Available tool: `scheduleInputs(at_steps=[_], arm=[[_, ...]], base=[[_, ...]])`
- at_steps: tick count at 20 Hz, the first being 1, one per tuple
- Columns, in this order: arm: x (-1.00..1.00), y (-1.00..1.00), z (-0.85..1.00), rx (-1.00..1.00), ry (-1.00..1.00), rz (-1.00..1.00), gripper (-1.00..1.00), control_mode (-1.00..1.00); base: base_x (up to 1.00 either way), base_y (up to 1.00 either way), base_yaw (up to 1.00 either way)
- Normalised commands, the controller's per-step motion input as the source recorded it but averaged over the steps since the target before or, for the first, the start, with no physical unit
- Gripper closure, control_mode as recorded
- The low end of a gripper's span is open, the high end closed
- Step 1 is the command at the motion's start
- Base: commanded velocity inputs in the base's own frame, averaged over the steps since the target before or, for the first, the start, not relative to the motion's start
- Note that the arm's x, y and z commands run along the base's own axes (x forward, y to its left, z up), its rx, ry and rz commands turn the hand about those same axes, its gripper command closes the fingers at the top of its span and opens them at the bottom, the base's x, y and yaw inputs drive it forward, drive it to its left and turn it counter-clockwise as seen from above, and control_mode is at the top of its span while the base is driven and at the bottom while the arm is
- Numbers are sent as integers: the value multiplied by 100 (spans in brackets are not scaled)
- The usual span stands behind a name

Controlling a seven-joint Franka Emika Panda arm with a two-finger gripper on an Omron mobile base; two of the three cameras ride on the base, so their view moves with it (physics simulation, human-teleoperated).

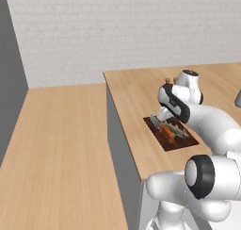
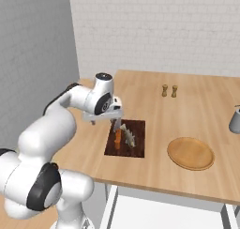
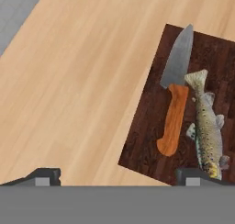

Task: Pick up the knife from the drawer and place it on the cutting board. Then place the meat from the plate to the cutting board.

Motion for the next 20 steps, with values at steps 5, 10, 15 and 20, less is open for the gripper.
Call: scheduleInputs(at_steps=[5, 10, 15, 20], arm=[[-55, 21, 28, 2, -9, 0, -100, -100], [-52, 34, 24, 0, -1, 0, -100, -100], [-53, 28, 16, 0, -7, 0, -100, -100], [-42, 43, 22, 0, -10, 4, -100, -100]], base=[[0, 0, 0], [0, 0, 0], [0, 0, 0], [0, 0, 0]])
